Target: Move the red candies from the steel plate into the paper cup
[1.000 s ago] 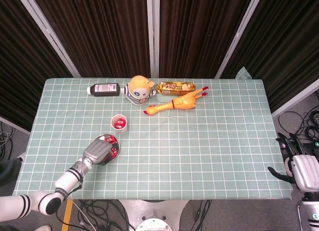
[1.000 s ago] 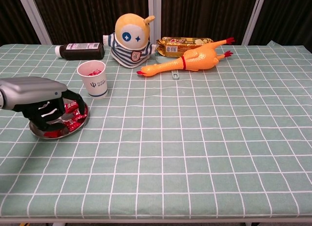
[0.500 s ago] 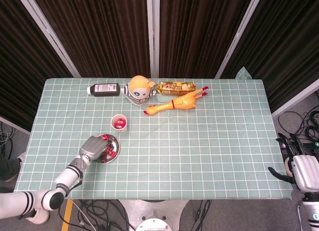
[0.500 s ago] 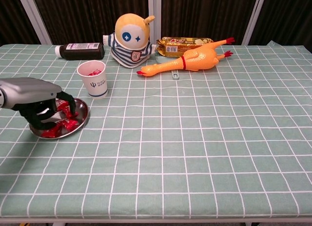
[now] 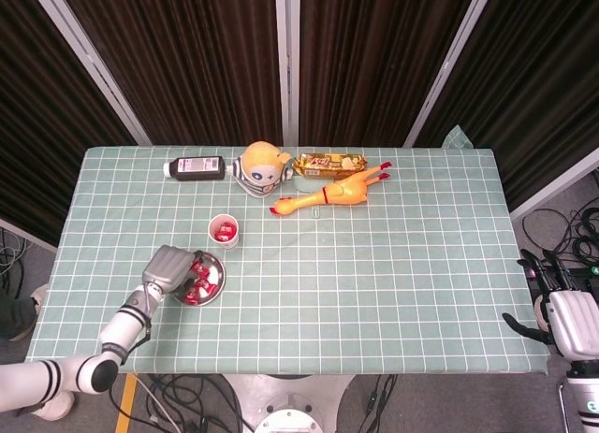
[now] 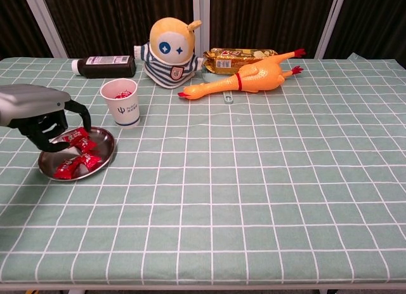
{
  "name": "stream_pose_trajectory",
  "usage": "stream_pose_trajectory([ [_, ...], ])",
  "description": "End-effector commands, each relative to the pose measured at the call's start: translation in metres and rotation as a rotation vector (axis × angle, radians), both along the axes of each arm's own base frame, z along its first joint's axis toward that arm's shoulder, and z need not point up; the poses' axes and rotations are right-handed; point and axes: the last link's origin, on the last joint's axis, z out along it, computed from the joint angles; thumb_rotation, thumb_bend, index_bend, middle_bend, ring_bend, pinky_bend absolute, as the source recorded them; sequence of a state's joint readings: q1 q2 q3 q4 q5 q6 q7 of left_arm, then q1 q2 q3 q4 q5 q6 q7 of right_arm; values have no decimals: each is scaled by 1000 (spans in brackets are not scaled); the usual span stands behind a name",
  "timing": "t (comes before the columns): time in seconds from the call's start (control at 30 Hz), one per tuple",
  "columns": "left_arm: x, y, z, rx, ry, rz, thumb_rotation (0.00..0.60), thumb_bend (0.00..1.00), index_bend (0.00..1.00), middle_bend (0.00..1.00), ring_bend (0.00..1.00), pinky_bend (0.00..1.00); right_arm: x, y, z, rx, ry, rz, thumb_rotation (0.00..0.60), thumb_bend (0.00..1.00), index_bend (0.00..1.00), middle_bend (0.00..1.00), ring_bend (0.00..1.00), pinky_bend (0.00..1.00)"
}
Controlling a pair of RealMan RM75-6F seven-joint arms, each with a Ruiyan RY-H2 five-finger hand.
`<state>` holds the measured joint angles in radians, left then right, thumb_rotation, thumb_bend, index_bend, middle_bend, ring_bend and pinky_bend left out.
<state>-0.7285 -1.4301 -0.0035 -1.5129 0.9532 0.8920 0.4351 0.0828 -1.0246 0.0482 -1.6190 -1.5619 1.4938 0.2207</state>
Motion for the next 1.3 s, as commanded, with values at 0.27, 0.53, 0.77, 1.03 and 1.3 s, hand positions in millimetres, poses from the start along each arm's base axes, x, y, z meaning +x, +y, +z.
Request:
stream_pose_trajectory([
  [0.27, -3, 12, -18, 15, 15, -74, 600, 333, 467, 894, 812, 982, -1, 1, 1, -6, 2, -9, 600, 79, 41, 204, 10, 210],
  [0.53, -9, 12, -25, 16, 28, -82, 600, 321, 490, 895, 812, 982, -1, 0, 1, -3, 3, -10, 600, 79, 41, 204, 10, 210],
  [0.77, -15, 18, -29, 28, 30, -73, 600, 313, 494, 896, 812, 982, -2, 0, 1, -3, 4, -15, 600, 80, 41, 204, 10, 210],
  [1.03, -19, 19, -32, 23, 17, -52, 600, 304, 559, 902, 814, 982, -1, -1, 0, 0, 5, -14, 600, 79, 41, 204, 10, 211],
  [1.3, -15, 16, -21, 52, -43, -49, 600, 370, 614, 912, 817, 982, 1, -2, 0, 1, 5, -7, 600, 79, 41, 204, 10, 212],
])
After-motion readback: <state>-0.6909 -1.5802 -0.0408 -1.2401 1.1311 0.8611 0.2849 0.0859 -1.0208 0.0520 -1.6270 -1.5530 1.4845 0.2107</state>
